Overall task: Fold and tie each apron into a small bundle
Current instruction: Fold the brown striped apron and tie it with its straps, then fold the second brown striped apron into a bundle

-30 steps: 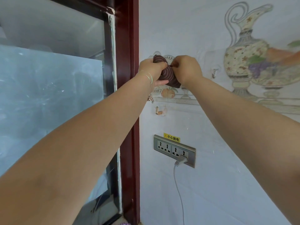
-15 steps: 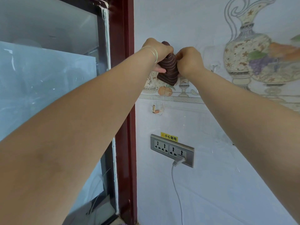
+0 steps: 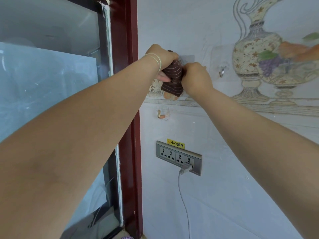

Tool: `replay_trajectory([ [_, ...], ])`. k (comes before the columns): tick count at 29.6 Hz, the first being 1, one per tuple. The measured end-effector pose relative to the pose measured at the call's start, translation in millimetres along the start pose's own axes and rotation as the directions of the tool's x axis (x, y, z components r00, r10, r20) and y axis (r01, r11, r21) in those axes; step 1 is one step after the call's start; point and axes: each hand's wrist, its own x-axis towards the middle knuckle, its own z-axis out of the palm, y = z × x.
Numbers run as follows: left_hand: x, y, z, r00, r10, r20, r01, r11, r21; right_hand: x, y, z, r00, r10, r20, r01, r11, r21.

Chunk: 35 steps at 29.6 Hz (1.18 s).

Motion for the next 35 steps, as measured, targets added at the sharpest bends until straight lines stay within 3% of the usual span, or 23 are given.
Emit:
replay_trajectory([
  [4, -6.4, -3.5, -1.5, 0.999, -0.031, 0.024, 0.032, 0.999, -0.031, -5.9, 0.0, -5.3, 0.995, 0.029, 0.100, -0.018, 0.994, -0.105],
  [8, -13.5, -14.4, 6.4, 0.999, 0.032, -0.017, -0.032, 0.999, -0.022, -20.7, -5.2, -14.6, 0.982, 0.066, 0.179, -0.025, 0.974, -0.224],
  [11, -22.1, -28.6, 10.6, 0.989, 0.125, -0.080, -0.132, 0.988, -0.086, -41.9, -3.5, -10.4, 0.977, 0.113, 0.181, -0.091, 0.988, -0.128],
  [15, -36.4, -51.3, 2.3, 0.983, 0.139, -0.123, -0.154, 0.981, -0.122, -70.1, -4.7, -3.8, 0.953, 0.195, 0.231, -0.190, 0.981, -0.045],
  [18, -52.7, -88.6, -7.1, 0.980, 0.119, -0.161, -0.132, 0.989, -0.068, -94.5, -11.3, 10.7, 0.899, 0.159, 0.409, -0.190, 0.981, 0.037],
  [21, -80.7, -141.7, -15.8, 0.990, 0.035, -0.140, -0.037, 0.999, -0.016, -124.5, -26.8, 34.5, 0.784, 0.053, 0.619, -0.209, 0.961, 0.183],
  [23, -110.3, -186.3, -25.9, 0.991, -0.095, -0.091, 0.096, 0.995, 0.008, -152.1, -45.0, 55.8, 0.678, -0.004, 0.735, -0.259, 0.935, 0.244],
  [26, -158.0, -246.6, -37.5, 0.969, -0.245, 0.009, 0.245, 0.969, 0.035, -193.9, -68.4, 88.4, 0.529, -0.100, 0.843, -0.254, 0.929, 0.270],
  [31, -261.2, -359.6, -65.9, 0.862, -0.502, 0.077, 0.484, 0.858, 0.170, -304.8, -111.6, 156.2, 0.220, -0.225, 0.949, -0.284, 0.916, 0.282],
  [35, -358.5, -449.1, -104.9, 0.754, -0.657, 0.012, 0.633, 0.732, 0.252, -417.5, -142.4, 211.3, -0.039, -0.214, 0.976, -0.411, 0.894, 0.179],
])
